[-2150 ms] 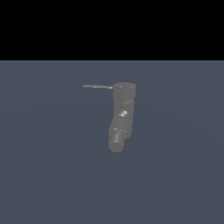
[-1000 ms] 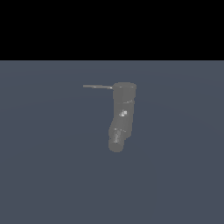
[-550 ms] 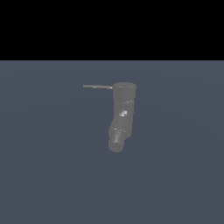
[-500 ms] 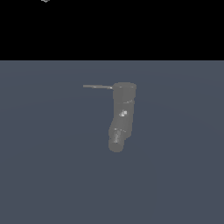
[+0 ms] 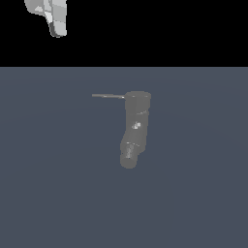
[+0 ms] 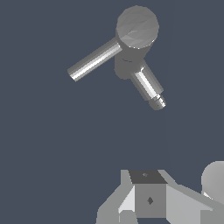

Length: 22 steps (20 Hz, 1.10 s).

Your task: Turn on the faucet by rotating a designated handle.

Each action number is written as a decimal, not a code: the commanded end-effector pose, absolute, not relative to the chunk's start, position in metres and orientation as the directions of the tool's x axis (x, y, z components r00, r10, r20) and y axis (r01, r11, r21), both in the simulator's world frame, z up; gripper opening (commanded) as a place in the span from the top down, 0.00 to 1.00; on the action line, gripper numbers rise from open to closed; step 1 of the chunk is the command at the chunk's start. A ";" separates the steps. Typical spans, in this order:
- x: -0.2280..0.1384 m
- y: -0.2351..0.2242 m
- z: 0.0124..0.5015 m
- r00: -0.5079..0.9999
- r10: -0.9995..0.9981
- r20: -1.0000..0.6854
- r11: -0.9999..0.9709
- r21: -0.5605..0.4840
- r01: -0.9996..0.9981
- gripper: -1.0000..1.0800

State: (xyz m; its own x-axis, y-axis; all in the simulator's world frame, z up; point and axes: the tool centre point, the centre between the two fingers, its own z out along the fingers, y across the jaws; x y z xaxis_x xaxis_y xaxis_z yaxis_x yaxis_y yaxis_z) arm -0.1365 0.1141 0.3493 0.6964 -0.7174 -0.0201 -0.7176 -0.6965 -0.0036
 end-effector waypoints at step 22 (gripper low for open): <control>-0.033 0.119 0.272 0.271 -0.963 -0.014 -0.271 -0.003 -0.963 1.00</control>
